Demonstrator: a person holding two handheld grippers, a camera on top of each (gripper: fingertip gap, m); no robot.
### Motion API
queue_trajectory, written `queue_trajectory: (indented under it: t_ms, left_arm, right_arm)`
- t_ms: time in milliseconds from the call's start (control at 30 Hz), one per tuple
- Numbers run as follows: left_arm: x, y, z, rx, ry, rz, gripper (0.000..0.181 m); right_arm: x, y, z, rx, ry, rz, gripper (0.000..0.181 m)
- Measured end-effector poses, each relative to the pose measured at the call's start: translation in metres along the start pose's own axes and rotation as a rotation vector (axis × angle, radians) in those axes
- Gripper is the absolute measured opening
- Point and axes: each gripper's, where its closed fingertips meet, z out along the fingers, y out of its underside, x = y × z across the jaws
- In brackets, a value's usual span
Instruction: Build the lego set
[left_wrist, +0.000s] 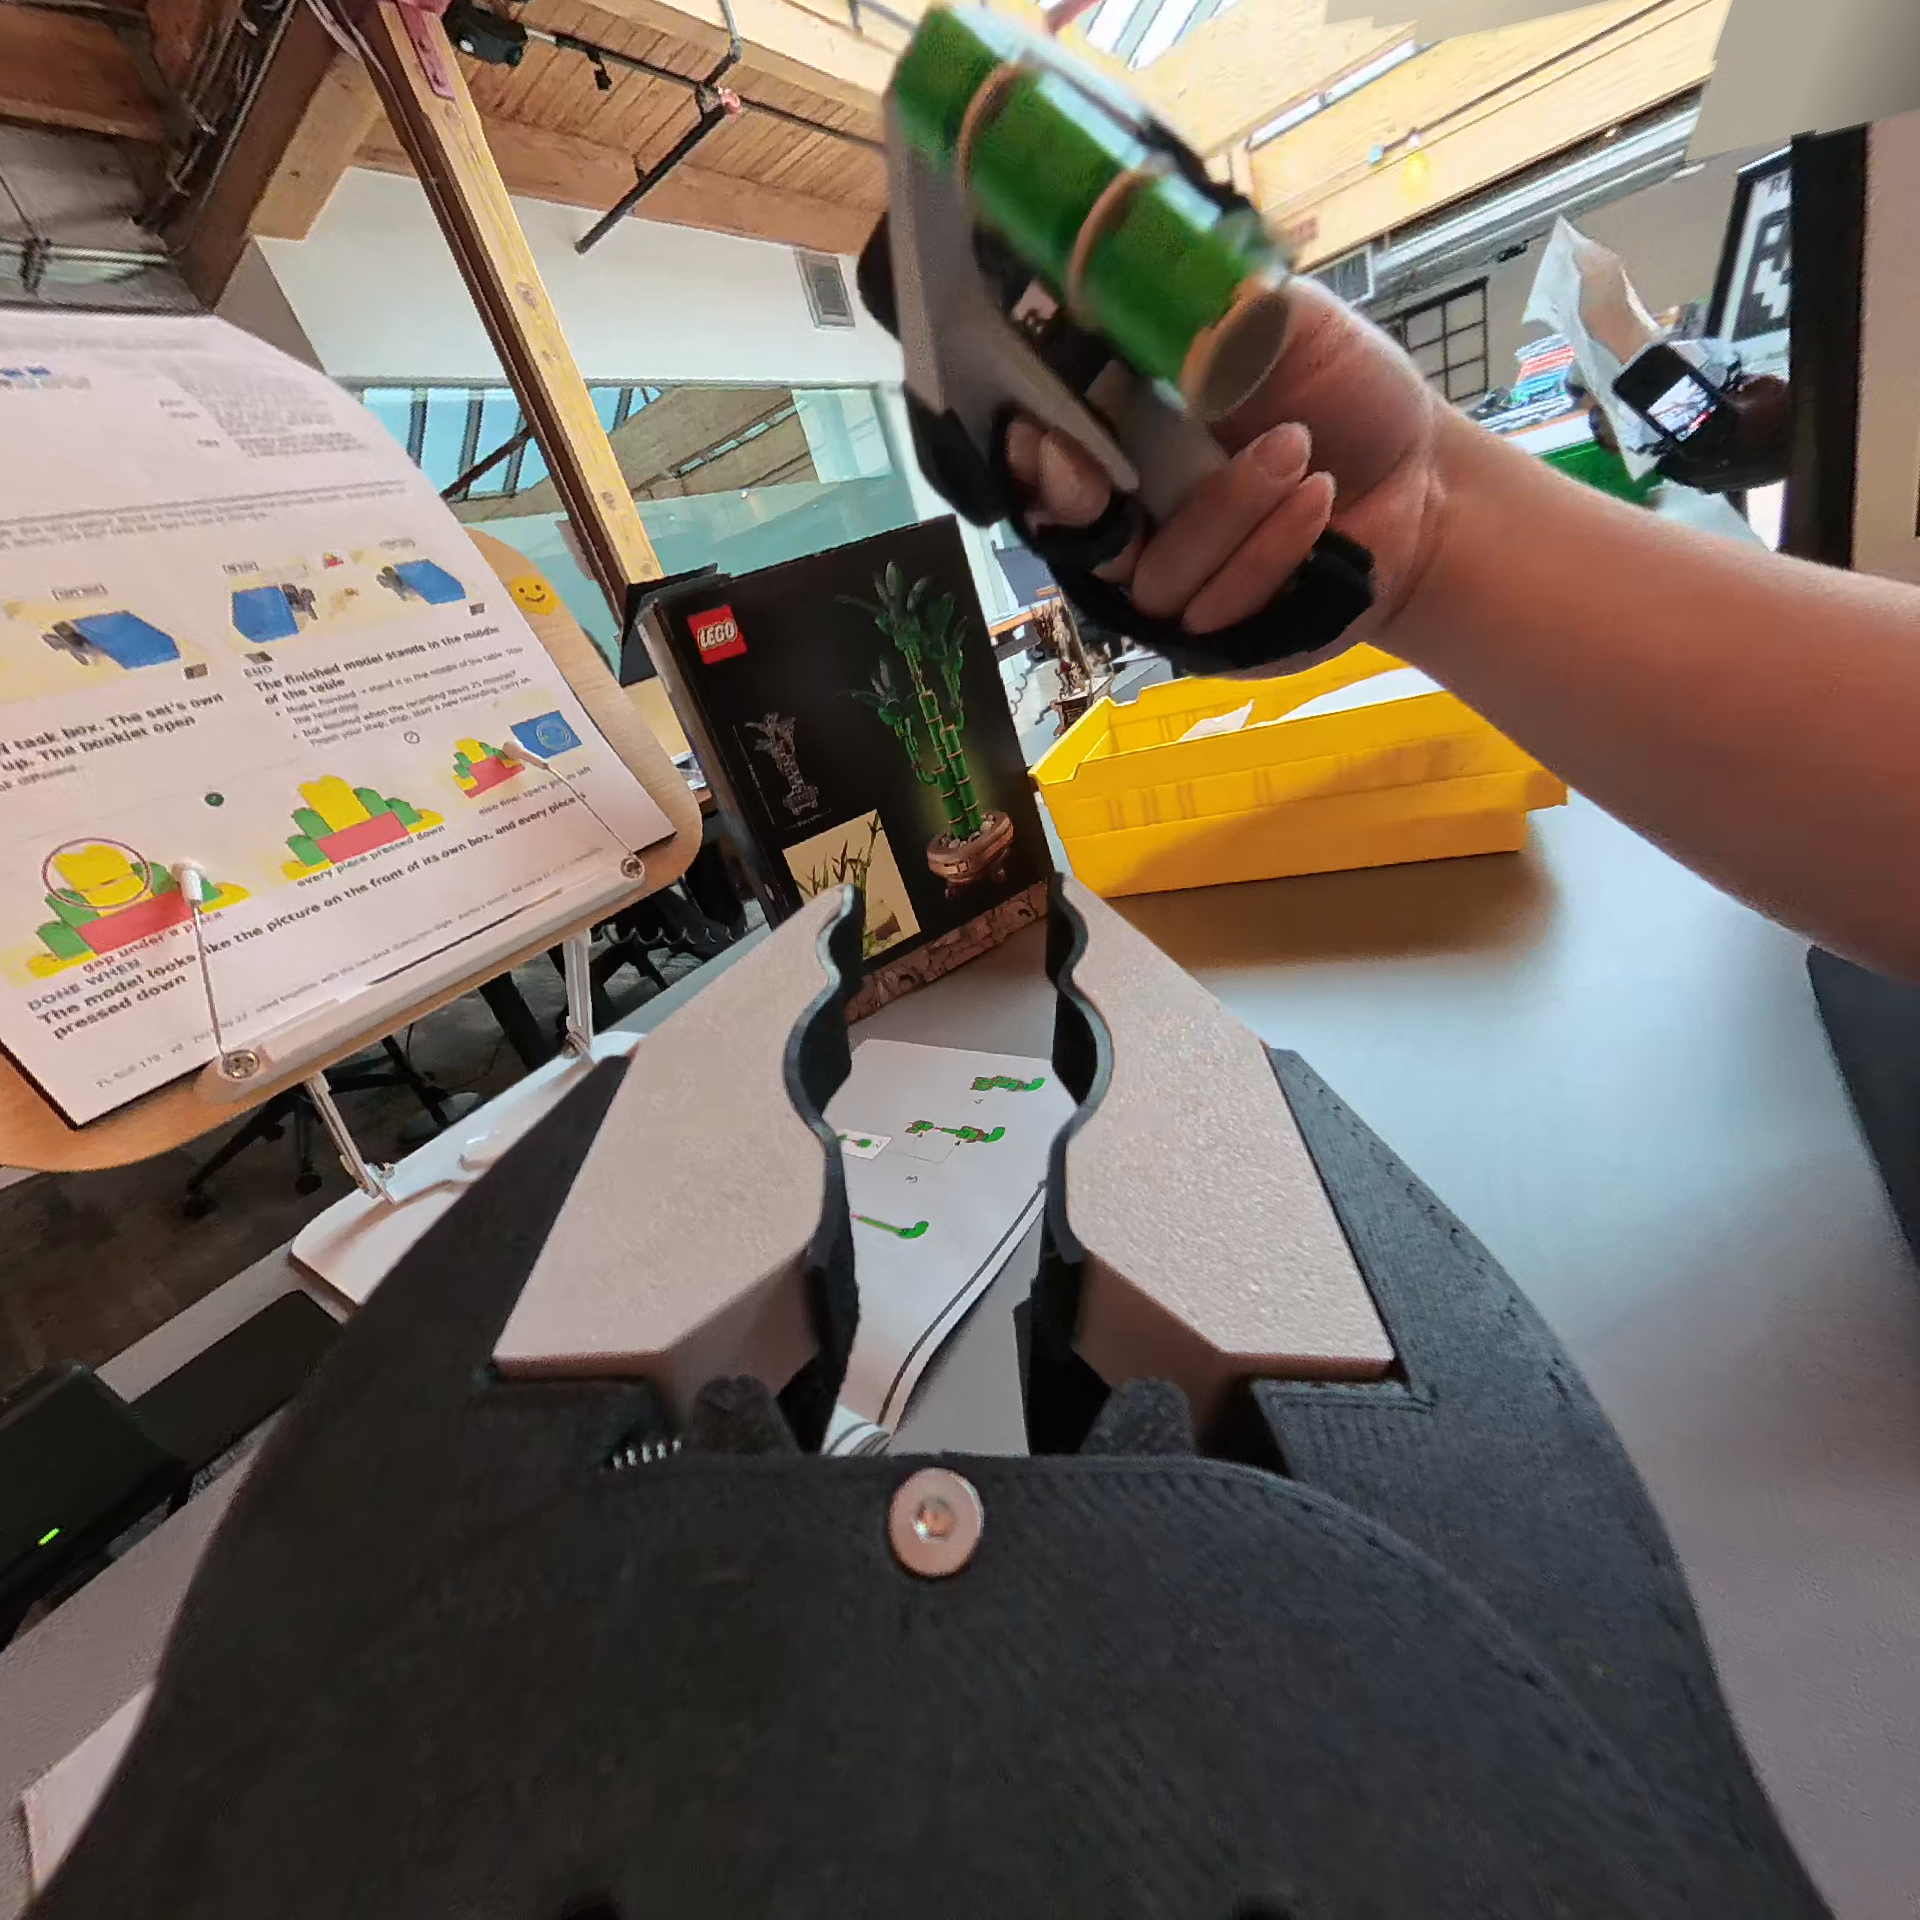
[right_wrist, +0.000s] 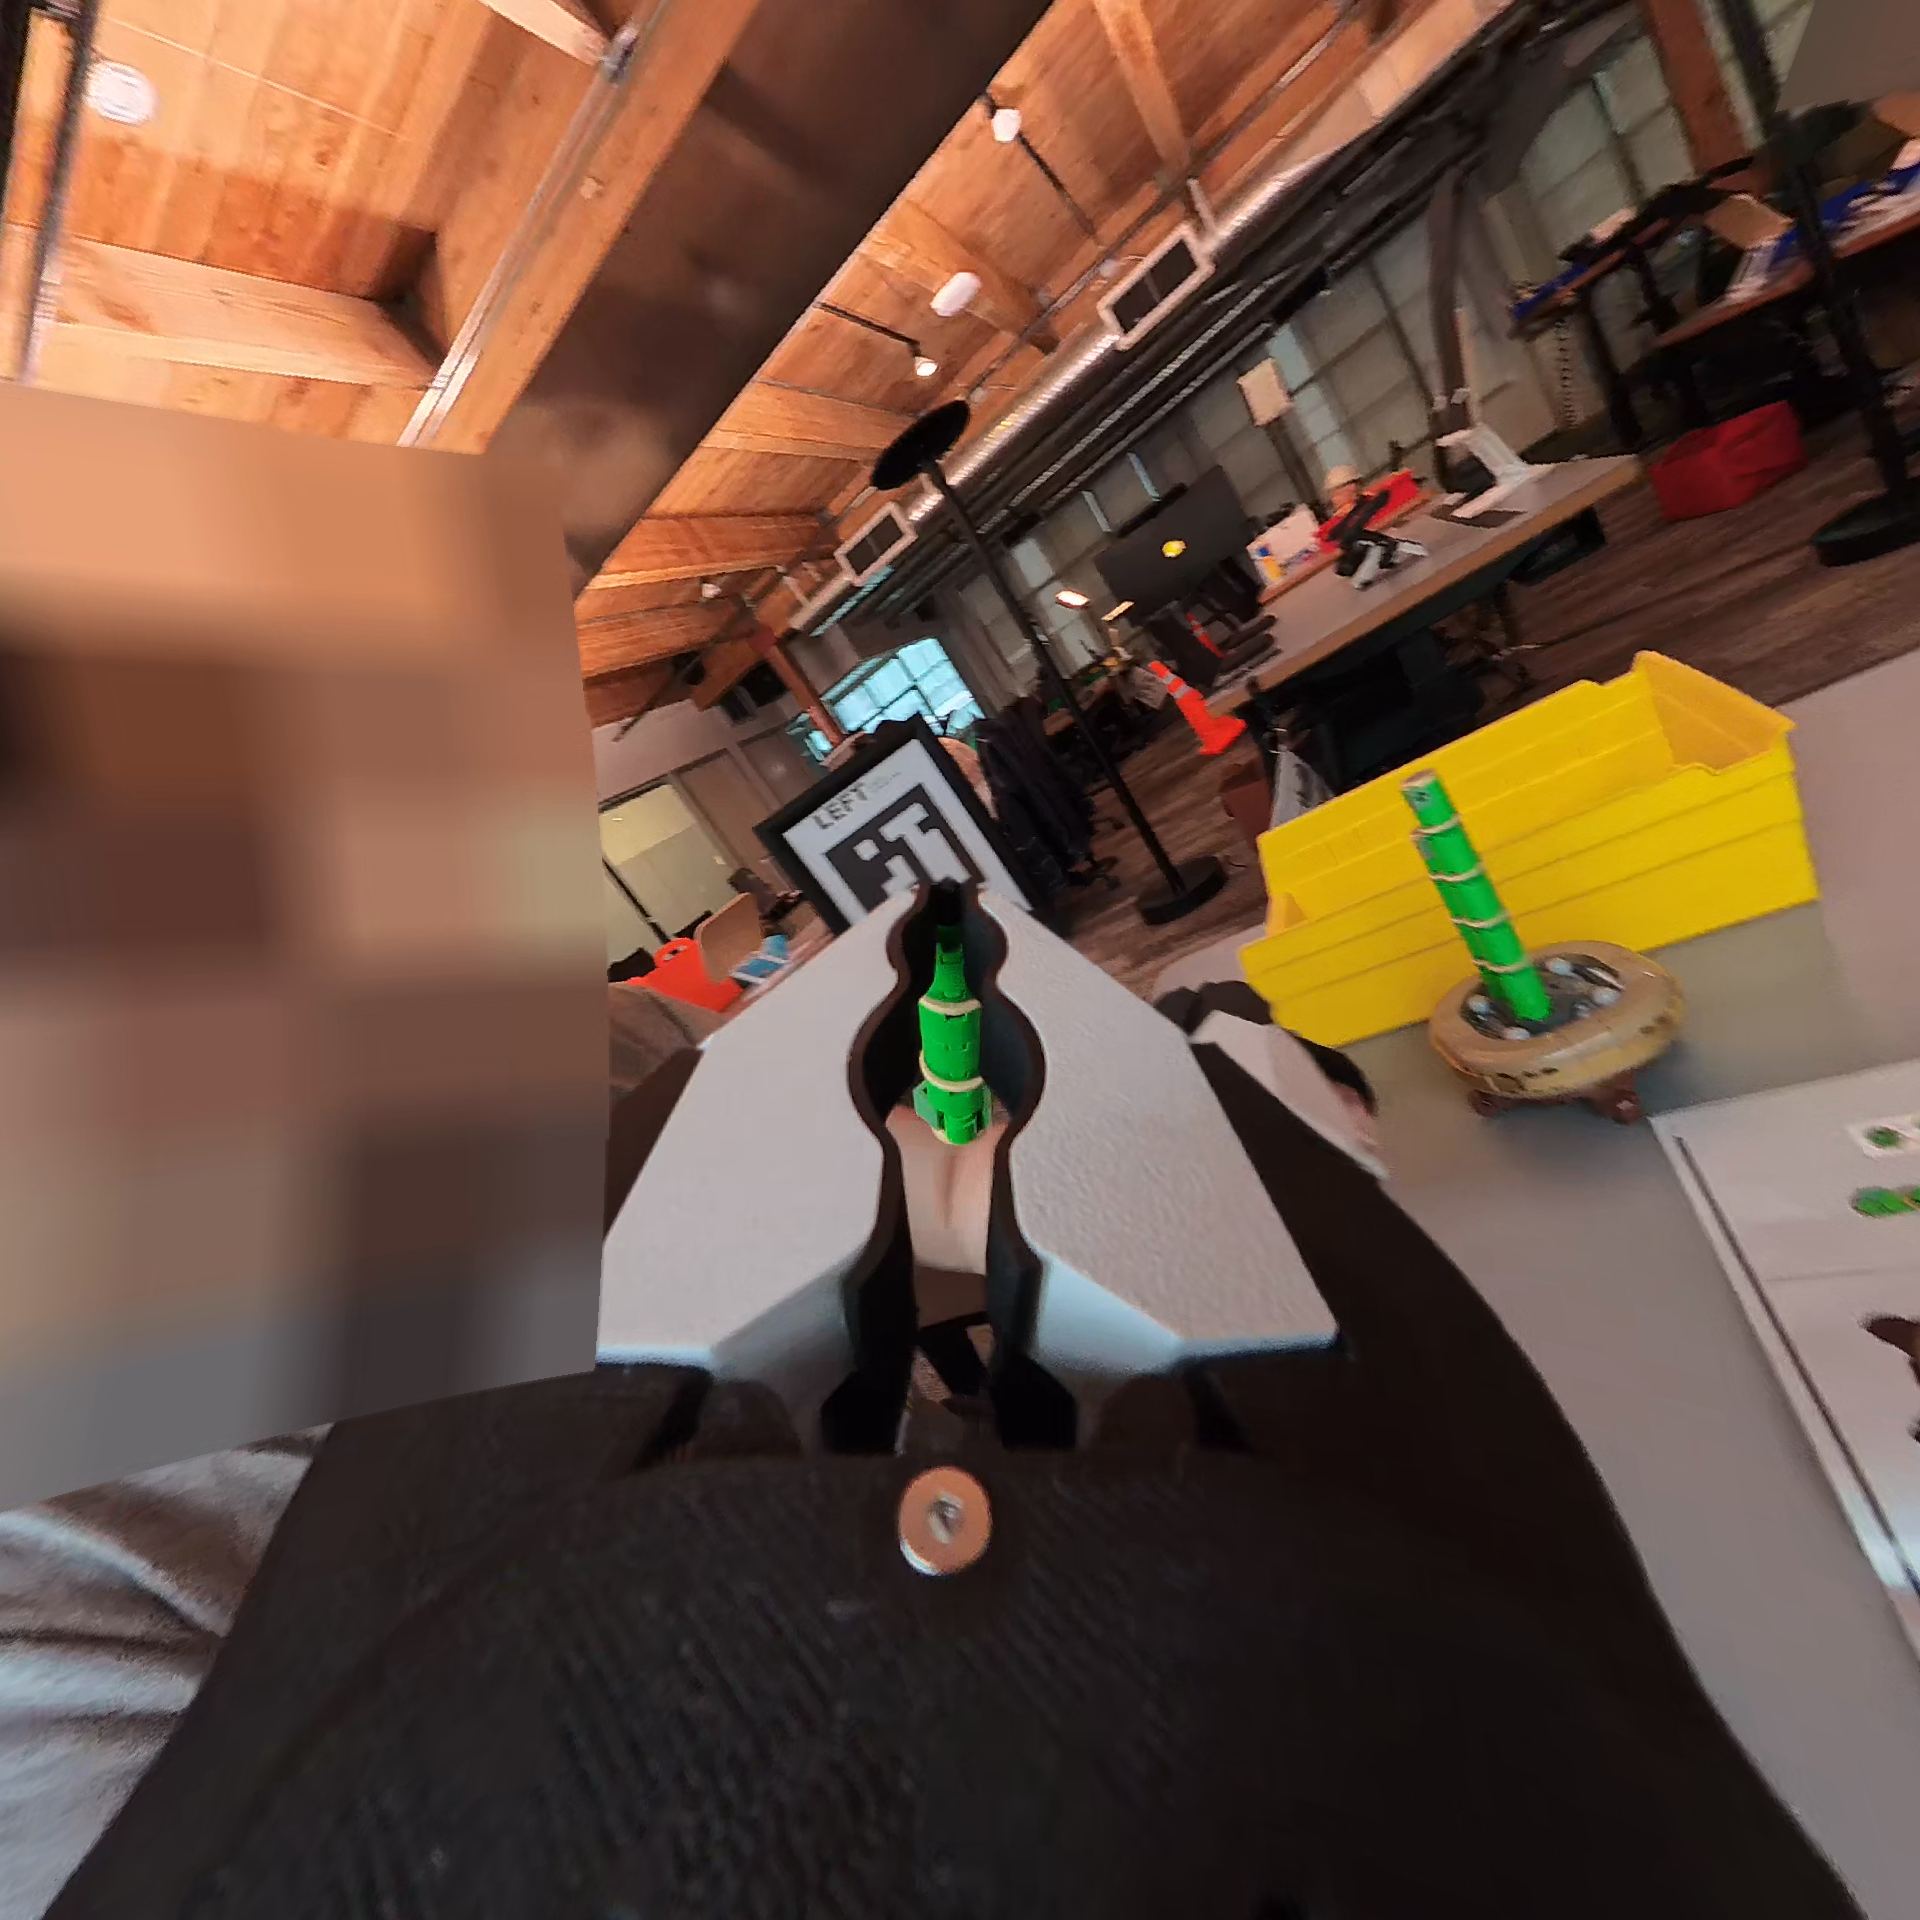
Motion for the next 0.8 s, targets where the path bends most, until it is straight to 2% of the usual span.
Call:
queue_trajectory:
  t_ms: [167, 800]
  left_arm:
    - [0.005, -0.010, -0.002, 0.035, 0.004, 0.009, 0.030]
    - [0.004, -0.029, -0.008, 0.117, -0.018, -0.017, 0.025]
  right_arm:
    - [0.022, 0.001, -0.006, -0.002, 0.108, 0.006, 0.002]
    - [0.044, 0.012, -0.003, -0.030, 0.141, 0.052, 0.002]
